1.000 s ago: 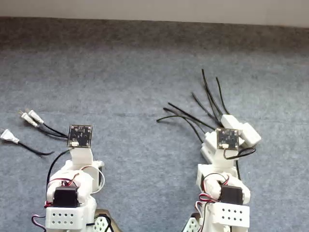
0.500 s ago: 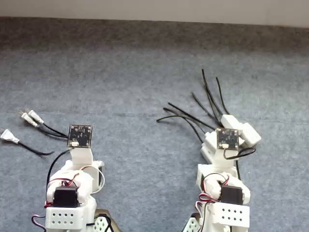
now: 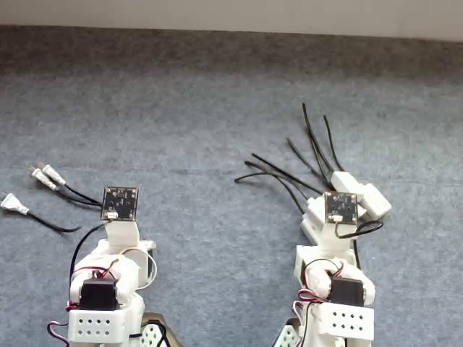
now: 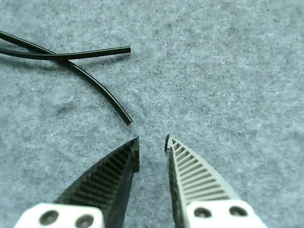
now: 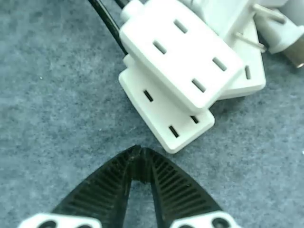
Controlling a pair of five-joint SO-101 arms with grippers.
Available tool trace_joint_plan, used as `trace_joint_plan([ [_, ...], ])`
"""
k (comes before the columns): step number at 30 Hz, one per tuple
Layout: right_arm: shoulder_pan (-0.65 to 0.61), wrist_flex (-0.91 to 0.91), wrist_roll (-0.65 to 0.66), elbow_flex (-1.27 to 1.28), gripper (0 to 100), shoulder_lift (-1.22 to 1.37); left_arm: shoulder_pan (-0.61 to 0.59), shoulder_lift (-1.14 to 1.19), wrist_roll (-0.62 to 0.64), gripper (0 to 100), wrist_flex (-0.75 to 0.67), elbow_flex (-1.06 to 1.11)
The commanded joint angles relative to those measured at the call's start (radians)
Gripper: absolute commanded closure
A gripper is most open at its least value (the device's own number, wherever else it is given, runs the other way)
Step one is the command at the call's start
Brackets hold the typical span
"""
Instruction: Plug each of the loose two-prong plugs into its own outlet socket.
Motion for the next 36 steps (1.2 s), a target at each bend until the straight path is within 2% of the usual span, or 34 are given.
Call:
trace_joint_plan([
  [1,-0.021,0.01,-0.008,0.091,99.0,-0.007,0.008,-0.005,0.005,89,0.003,0.018],
  [22,-0.031,0.004,-0.008,0.082,99.0,-0.007,0.008,-0.005,0.005,89,0.003,0.018],
  [26,-0.033,0.004,-0.012,-0.059,99.0,-0.007,0.008,-0.005,0.005,89,0.003,0.018],
  [33,-0.028,0.002,-0.012,-0.499,99.0,-0.007,0.008,-0.005,0.005,89,0.003,0.018],
  [36,-0.028,-0.053,-0.012,-0.638,99.0,-0.007,0.008,-0.005,0.005,89,0.003,0.018],
])
